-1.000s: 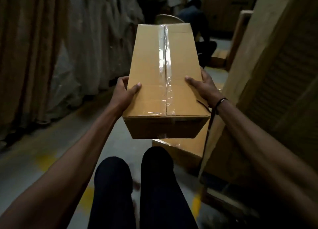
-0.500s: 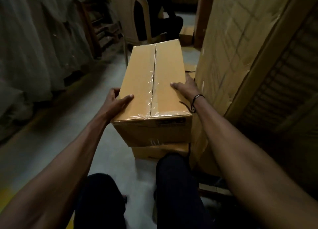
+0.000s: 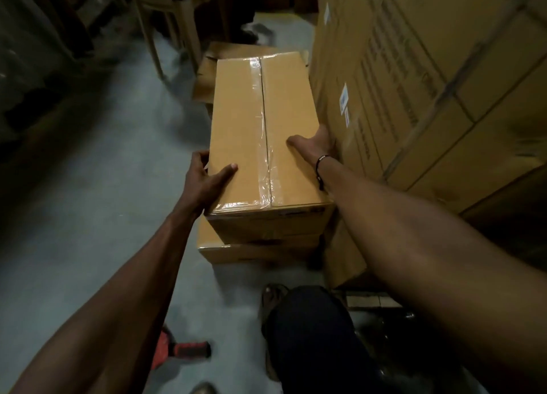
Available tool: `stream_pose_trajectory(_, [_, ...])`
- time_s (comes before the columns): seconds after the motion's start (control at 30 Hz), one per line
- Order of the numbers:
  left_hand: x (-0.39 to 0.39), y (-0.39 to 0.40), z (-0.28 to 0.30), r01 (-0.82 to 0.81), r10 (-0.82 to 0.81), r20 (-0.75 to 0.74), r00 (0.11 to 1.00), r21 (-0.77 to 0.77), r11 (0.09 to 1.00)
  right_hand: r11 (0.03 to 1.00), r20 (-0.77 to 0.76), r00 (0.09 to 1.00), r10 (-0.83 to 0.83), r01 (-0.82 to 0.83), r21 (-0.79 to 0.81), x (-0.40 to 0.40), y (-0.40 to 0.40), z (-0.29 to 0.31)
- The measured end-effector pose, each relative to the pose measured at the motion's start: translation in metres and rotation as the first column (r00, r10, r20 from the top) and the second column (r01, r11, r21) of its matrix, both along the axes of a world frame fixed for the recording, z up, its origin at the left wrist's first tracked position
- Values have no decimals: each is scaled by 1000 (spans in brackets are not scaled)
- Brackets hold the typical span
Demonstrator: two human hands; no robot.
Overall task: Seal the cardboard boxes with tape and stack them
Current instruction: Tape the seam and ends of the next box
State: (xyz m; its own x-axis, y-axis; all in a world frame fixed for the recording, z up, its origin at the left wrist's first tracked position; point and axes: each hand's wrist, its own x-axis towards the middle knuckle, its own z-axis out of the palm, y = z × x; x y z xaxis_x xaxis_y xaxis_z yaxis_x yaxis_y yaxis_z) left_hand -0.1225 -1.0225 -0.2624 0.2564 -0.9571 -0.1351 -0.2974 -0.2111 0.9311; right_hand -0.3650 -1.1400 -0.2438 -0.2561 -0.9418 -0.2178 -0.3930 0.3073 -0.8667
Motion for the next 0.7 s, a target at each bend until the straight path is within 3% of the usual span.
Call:
stream_pose_trajectory(0.2, [-5, -16, -40, 18, -18, -3, 1000, 4, 1000, 1000, -123, 992, -29, 30, 8, -2, -5, -40])
stream_pose_trajectory(0.4, [-8, -24, -46, 35, -35, 21, 999, -15, 999, 999, -502, 864, 32, -32, 8, 1, 0, -54])
stream_pose_trajectory(0.53, [-6, -24, -46, 40, -40, 20, 999, -4, 999, 992, -590, 805, 62, -115, -53, -4, 8, -56])
stream_pose_trajectory(0.7, [-6, -24, -41, 46, -46, 12, 999, 22, 999, 979, -651, 745, 145, -202, -13, -6, 17, -55])
